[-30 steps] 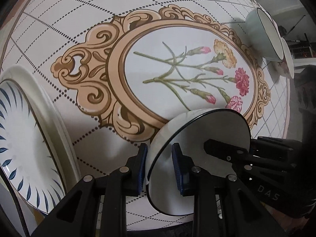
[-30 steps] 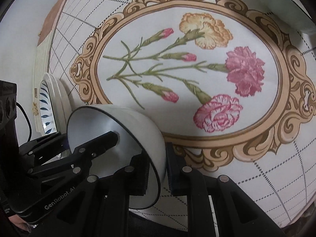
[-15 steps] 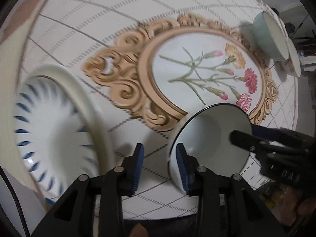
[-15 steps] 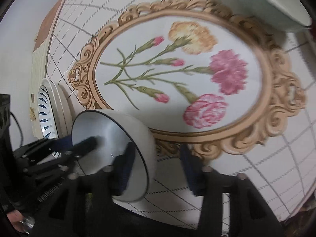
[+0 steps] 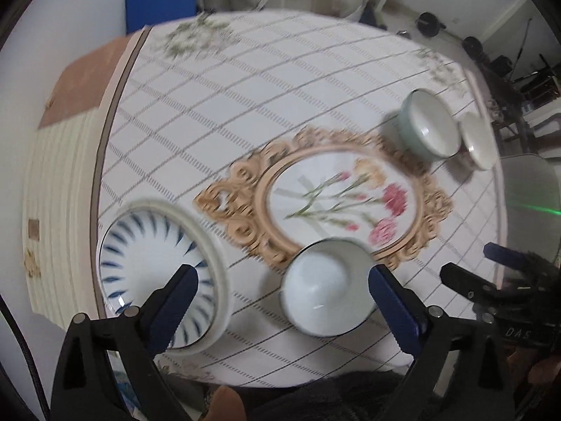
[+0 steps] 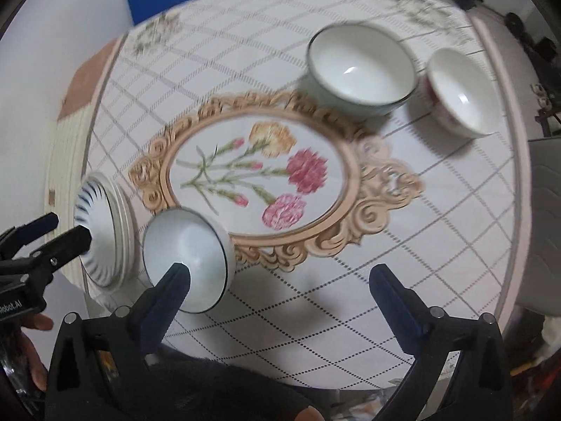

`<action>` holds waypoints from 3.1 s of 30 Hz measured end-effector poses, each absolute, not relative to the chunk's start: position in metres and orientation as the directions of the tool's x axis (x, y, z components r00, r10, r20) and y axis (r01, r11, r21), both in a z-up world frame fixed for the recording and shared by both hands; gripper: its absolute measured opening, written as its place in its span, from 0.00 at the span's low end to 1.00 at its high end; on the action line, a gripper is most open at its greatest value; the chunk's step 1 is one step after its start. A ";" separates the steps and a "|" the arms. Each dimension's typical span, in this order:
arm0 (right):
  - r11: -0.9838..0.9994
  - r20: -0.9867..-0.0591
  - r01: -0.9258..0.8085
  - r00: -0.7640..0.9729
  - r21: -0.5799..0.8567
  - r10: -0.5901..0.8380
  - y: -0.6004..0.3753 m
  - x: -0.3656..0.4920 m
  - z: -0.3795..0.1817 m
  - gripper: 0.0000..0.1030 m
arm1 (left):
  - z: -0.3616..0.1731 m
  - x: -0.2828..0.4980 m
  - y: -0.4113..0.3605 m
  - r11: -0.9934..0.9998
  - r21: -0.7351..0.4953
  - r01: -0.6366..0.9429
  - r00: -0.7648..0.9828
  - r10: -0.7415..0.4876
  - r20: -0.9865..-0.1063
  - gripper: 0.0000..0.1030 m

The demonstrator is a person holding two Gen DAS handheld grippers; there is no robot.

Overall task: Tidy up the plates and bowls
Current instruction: 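Open both grippers to release the black-rimmed bowl, then close both grippers on the rim of the teal-banded bowl, then carry the teal-banded bowl and lower it into the black-rimmed bowl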

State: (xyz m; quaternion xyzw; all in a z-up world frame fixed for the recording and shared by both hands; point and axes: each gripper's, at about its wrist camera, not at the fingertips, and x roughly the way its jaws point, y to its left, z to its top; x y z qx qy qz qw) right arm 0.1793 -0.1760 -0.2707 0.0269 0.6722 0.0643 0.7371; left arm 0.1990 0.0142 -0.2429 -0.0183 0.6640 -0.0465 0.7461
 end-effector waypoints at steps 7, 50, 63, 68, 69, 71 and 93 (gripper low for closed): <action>0.993 -0.977 0.043 0.189 0.108 0.098 -0.214 0.201 -0.241 1.00 | -0.235 0.244 -0.048 0.985 -0.076 0.153 0.149 -0.099 -0.984 0.97; 0.738 -0.859 0.448 0.180 0.505 0.478 -0.325 0.325 -0.386 0.22 | -0.374 0.406 -0.187 0.856 -0.364 0.366 -0.204 -0.308 -0.929 0.26; 0.799 -0.872 0.350 0.214 0.490 0.441 -0.321 0.304 -0.334 0.22 | -0.331 0.371 -0.158 0.861 -0.389 0.329 -0.126 -0.368 -0.921 0.23; 0.811 -0.865 0.304 0.226 0.500 0.449 -0.305 0.287 -0.309 0.22 | -0.301 0.350 -0.137 0.864 -0.384 0.325 -0.073 -0.382 -0.921 0.23; 0.815 -0.864 0.290 0.227 0.501 0.450 -0.300 0.281 -0.304 0.22 | -0.296 0.345 -0.135 0.866 -0.381 0.324 -0.062 -0.382 -0.922 0.23; 0.818 -0.860 0.271 0.231 0.506 0.455 -0.292 0.268 -0.294 0.22 | -0.285 0.334 -0.127 0.870 -0.370 0.325 -0.038 -0.379 -0.925 0.23; 0.876 -0.883 0.123 0.014 0.467 0.469 -0.153 0.146 -0.325 0.21 | -0.312 0.196 0.011 0.935 -0.334 0.119 -0.093 -0.324 -0.941 0.23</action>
